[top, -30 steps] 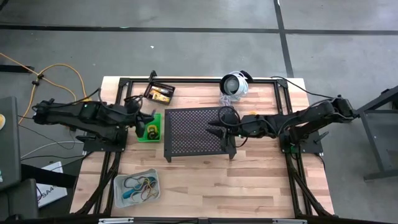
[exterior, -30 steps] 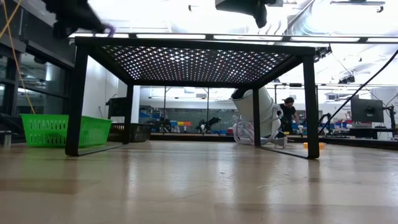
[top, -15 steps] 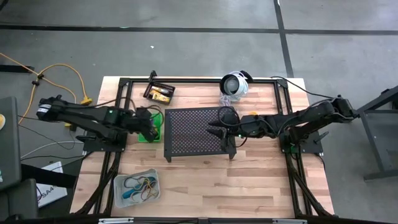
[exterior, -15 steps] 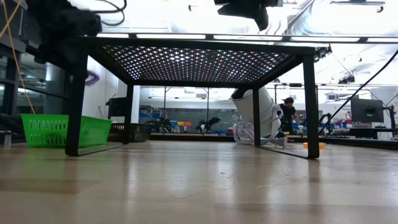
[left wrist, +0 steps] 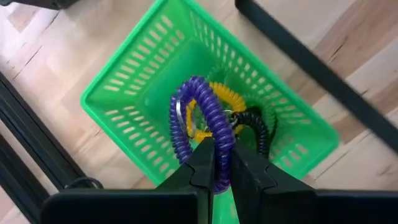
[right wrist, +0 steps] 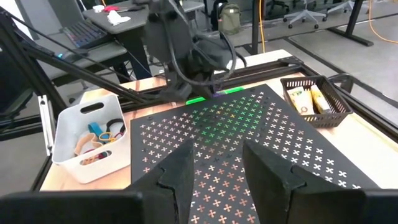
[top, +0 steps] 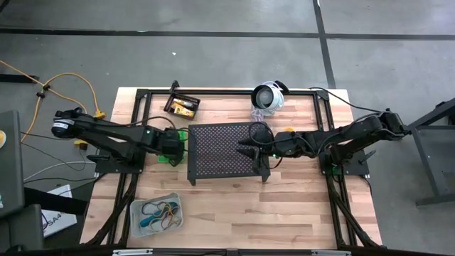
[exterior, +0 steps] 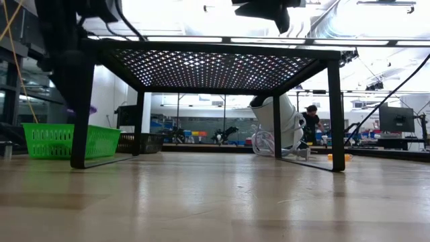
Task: Pick & Place Office Desk Supplies
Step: Put the purple spring keychain into the green bin, then put the yellow spring keychain into the green bin
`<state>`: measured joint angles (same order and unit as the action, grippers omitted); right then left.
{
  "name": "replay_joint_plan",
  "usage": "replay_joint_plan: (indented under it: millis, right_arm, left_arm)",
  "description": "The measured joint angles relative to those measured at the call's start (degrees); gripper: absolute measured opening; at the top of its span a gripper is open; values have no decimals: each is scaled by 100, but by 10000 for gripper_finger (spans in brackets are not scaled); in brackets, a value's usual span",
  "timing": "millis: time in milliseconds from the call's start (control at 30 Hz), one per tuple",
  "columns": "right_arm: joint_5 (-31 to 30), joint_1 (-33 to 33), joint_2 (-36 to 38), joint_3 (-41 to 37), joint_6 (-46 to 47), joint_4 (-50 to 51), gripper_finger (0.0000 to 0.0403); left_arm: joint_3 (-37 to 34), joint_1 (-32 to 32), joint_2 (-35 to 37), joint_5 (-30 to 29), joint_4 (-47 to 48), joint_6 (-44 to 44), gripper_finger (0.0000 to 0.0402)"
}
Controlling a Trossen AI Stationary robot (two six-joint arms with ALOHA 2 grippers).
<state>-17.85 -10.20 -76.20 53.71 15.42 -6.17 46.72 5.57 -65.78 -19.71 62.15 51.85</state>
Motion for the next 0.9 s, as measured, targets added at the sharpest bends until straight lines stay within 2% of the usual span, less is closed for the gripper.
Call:
replay_joint_plan:
  millis: [200, 433, 900]
  right_arm:
    - [2, 0, 0, 0, 0, 0, 124]
    - [2, 1, 0, 0, 0, 2, 124]
    - [24, 1, 0, 0, 0, 4, 124]
  left_arm:
    - [0, -182, -320, 96, 0, -209, 26]
    - [0, -258, -359, 142, 0, -338, 33]
    - [0, -256, -359, 167, -2, -428, 93]
